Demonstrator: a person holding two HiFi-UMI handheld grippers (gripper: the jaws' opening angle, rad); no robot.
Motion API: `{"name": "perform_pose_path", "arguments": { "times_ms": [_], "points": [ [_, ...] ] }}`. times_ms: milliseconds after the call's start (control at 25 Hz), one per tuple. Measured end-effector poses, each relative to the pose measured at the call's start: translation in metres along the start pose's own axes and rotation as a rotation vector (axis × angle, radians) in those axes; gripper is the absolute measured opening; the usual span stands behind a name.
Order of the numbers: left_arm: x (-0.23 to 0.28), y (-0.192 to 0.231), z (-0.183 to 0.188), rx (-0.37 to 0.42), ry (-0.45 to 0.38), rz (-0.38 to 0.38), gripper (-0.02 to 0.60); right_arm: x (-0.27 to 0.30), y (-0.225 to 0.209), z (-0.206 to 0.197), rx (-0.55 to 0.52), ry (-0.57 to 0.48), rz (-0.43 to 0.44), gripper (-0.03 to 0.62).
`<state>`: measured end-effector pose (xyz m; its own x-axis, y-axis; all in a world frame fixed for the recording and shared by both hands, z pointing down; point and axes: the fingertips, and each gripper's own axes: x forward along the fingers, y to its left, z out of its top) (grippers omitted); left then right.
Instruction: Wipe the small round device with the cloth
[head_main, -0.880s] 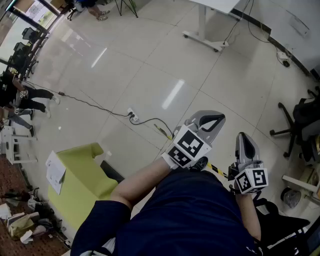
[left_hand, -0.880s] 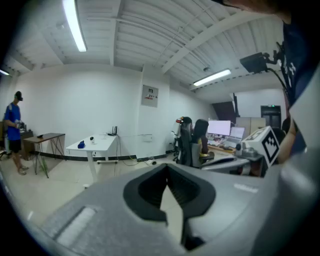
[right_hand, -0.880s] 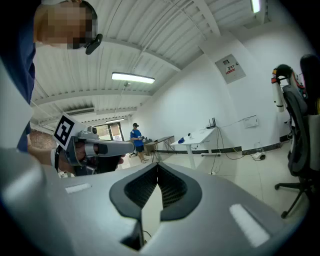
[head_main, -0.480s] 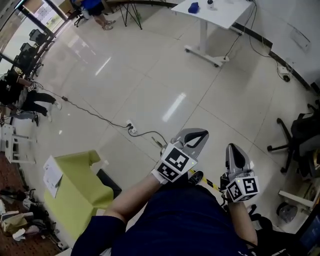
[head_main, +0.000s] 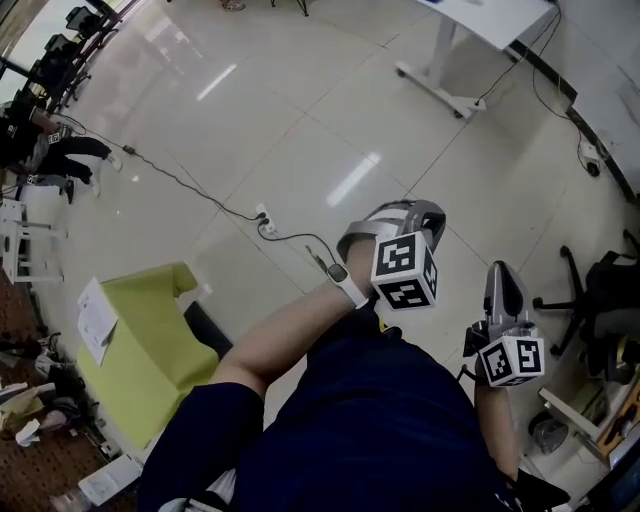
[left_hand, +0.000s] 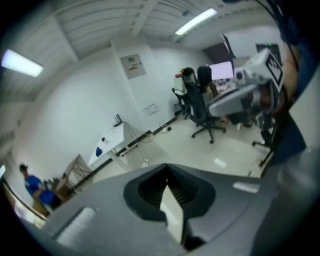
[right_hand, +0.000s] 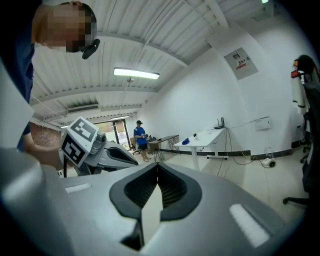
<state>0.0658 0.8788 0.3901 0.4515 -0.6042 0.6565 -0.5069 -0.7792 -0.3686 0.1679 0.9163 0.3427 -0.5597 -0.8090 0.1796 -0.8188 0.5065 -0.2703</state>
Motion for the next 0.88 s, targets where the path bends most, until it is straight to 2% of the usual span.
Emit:
{"name": "perform_pose_path", "arguments": {
  "times_ms": [120,200,320,480,560,760,880],
  "points": [
    [0.015,0.037,-0.005,0.321,0.084,0.080,0.003,0.032,-0.003,0.020,-0.012,-0.006,-0.026,0.012],
    [0.025,0.059,-0.009,0.502,0.122,0.117,0.002,0.054,-0.002,0.034,-0.020,-0.014,-0.043,0.011],
    [0.042,0.079,-0.014,0.735,0.130,0.163,0.002,0.085,-0.001,0.041,-0.020,-0.011,-0.066,0.011],
    [0.056,0.090,-0.021,0.986,0.101,0.147,0.002,0.119,0.002,0.043,-0.027,-0.003,-0.079,0.012],
    [0.062,0.094,-0.024,1.041,0.094,0.134,0.003,0.131,0.005,0.044,-0.031,0.005,-0.073,0.012],
    [0.072,0.112,-0.017,1.037,0.068,0.153,0.002,0.155,0.003,0.050,-0.036,0.020,-0.061,0.011],
    [0.080,0.118,-0.012,1.071,0.057,0.172,0.003,0.166,-0.004,0.048,-0.030,0.030,-0.048,0.011]
  ]
}}
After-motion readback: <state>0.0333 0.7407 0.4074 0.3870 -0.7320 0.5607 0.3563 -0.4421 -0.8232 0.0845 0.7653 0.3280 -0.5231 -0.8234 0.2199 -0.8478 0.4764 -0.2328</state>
